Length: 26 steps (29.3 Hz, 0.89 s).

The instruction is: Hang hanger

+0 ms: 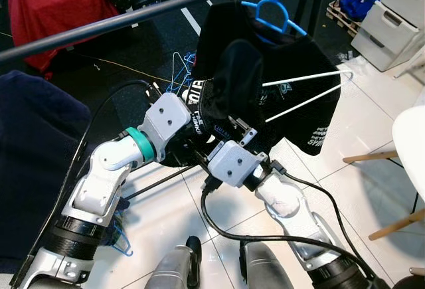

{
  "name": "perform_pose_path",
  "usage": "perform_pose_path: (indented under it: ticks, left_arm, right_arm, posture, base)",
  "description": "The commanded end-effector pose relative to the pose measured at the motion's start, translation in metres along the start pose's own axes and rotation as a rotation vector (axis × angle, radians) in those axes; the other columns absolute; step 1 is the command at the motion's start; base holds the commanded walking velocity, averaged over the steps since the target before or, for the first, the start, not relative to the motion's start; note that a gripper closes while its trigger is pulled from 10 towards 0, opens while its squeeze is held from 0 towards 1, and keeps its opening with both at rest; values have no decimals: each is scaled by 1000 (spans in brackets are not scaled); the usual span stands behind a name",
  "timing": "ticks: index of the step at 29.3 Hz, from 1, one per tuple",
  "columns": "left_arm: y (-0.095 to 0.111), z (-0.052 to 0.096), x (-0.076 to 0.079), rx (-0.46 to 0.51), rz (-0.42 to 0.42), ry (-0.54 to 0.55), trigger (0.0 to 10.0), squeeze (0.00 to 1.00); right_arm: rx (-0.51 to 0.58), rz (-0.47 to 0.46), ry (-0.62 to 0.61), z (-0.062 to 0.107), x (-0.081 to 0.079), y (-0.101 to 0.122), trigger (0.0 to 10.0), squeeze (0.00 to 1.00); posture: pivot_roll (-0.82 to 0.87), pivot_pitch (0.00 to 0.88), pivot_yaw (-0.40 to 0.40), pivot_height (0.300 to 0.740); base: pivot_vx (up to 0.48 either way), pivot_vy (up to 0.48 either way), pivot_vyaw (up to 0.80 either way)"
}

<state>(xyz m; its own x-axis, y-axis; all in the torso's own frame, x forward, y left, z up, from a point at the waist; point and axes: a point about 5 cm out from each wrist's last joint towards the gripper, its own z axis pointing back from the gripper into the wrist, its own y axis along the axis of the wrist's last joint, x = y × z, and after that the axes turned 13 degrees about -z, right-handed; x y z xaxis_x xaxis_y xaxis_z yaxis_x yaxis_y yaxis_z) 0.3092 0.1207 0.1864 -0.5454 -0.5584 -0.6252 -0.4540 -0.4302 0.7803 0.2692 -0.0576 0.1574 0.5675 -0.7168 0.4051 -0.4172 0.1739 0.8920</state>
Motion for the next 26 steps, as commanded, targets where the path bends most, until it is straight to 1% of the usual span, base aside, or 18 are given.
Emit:
perform_pose_path:
  ticks: [1, 2, 3, 5, 7, 9, 12, 15, 21, 22, 23, 25, 26]
  left_arm:
    - [2, 2, 2, 6, 3, 1, 10000, 0]
    - [2, 2, 2, 6, 3, 1, 10000, 0]
    - [2, 2, 1, 6, 3, 2, 10000, 0]
    - [2, 2, 1, 6, 3, 2, 10000, 0]
    - [2, 2, 1, 5, 2, 3, 10000, 0]
    - [2, 2, 0, 4, 2, 4, 10000, 0]
    - [2, 2, 0, 4, 2, 4, 10000, 0]
    - [2, 1, 1, 5, 3, 2, 10000, 0]
    - [1, 0, 1, 5, 4, 1, 10000, 0]
    - [1, 0, 1, 1, 3, 1, 10000, 0]
    - [1, 0, 1, 1, 3, 1, 10000, 0]
    - [-5, -1, 1, -26, -8, 9, 10000, 0]
    - [-5, -1, 1, -26, -8, 9, 10000, 0]
  right_arm:
    - [-26, -29, 5, -2, -4, -7, 9882, 0]
    - [-26, -29, 5, -2, -4, -7, 9882, 0]
    - [-24, -8, -24, -4, 0, -8, 0, 0]
    - [-24, -8, -24, -4, 0, -8, 0, 0]
    - [-10, 28, -85, -6, 9, -6, 0, 0]
    - [-3, 40, -103, -6, 12, -5, 0, 0]
    - [-3, 40, -103, -6, 12, -5, 0, 0]
    - [18, 54, -118, -4, 18, -2, 0, 0]
    - [36, 60, -112, -5, 19, 2, 0, 0]
    - [57, 60, -104, -6, 19, 7, 0, 0]
    - [57, 60, -104, -6, 19, 7, 0, 0]
    - [119, 64, -100, -8, 22, 25, 0, 0]
    - [119, 64, -100, -8, 22, 25, 0, 0]
  posture:
    - [-239, 165, 107, 740]
    - [-239, 165, 107, 740]
    - [-239, 163, 108, 740]
    - [-239, 163, 108, 740]
    - [-243, 162, 109, 740]
    - [-243, 162, 109, 740]
    - [-243, 162, 109, 740]
    - [-247, 161, 112, 740]
    - [-248, 161, 112, 740]
    - [-250, 160, 112, 740]
    - [-250, 160, 112, 740]
    - [-251, 162, 111, 740]
    - [-251, 162, 111, 740]
  base:
    - [0, 0, 0]
    - [0, 0, 0]
    - [0, 0, 0]
    - [0, 0, 0]
    - [0, 0, 0]
    - [0, 0, 0]
    - [0, 0, 0]
    - [0, 0, 0]
    - [0, 0, 0]
    - [0, 0, 0]
    - [0, 0, 0]
    - [0, 0, 0]
    - [0, 0, 0]
